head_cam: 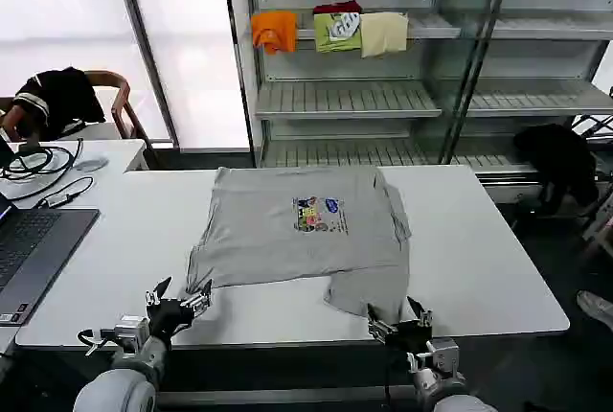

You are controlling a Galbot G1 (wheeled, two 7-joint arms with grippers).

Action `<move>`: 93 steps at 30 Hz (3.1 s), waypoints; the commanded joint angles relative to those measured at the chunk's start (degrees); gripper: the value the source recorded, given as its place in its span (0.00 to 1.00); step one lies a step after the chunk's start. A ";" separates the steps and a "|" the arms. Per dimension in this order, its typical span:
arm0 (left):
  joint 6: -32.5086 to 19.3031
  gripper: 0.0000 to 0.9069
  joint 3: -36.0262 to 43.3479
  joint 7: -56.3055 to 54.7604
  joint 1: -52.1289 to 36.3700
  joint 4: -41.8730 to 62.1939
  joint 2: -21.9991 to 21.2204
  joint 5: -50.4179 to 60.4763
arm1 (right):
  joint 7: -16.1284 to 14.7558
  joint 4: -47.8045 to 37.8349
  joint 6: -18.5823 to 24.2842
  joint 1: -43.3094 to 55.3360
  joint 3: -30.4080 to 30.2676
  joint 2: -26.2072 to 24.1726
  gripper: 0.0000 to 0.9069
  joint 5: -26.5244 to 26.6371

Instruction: Fold and organize the clothes.

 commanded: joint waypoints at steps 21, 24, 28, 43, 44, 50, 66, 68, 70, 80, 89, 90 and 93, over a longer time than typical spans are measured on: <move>-2.93 0.00 -0.35 2.03 -0.42 3.09 0.22 -1.39 | -0.28 0.91 2.48 0.13 0.10 0.62 0.00 4.41; -3.73 0.00 -1.26 2.43 -1.13 0.94 0.57 -9.12 | 0.32 0.99 6.32 1.58 0.58 1.51 0.00 6.71; -2.86 0.00 -2.22 3.57 -5.10 -0.84 0.61 -14.76 | 1.27 -0.78 9.86 7.72 1.14 3.73 0.00 6.91; 3.86 0.00 -1.10 3.73 -24.92 10.20 -2.18 -12.72 | 3.97 -28.87 7.80 43.80 1.17 9.28 0.00 4.05; 3.87 0.00 -1.23 3.66 -25.25 10.55 -2.44 -12.62 | 3.58 -31.02 7.63 45.23 1.66 9.83 0.00 2.98; 3.83 0.01 -1.50 2.71 -28.40 15.30 -3.33 -10.45 | 2.45 -40.23 8.54 51.19 3.35 10.83 0.00 0.11; 1.79 1.00 -0.57 3.69 -30.11 21.26 -3.43 -3.16 | 0.24 -49.86 13.57 55.96 5.07 10.83 1.00 -3.92; 1.78 1.00 -0.52 3.81 -29.95 20.70 -3.31 -3.13 | 0.22 -49.82 14.41 56.37 4.92 10.83 1.00 -3.01; 1.87 1.00 -0.47 3.84 -29.71 20.05 -3.24 -3.11 | 0.41 -49.75 14.68 56.66 4.97 10.83 1.00 -2.63; 3.91 1.00 0.75 4.68 -25.95 17.89 -1.92 1.47 | 2.89 -38.18 -0.34 46.05 1.89 9.48 1.00 -9.39; 3.93 1.00 1.87 6.52 -24.67 20.35 -0.68 6.44 | 0.71 -33.85 -0.47 38.85 4.93 5.86 1.00 -8.03; 3.93 1.00 1.90 6.52 -24.74 20.55 -0.66 6.51 | 0.56 -33.79 -0.45 38.69 5.25 5.76 1.00 -7.98; 3.89 1.00 1.86 6.54 -24.94 21.16 -0.71 6.71 | 0.34 -33.82 -0.37 38.39 5.88 5.64 1.00 -7.85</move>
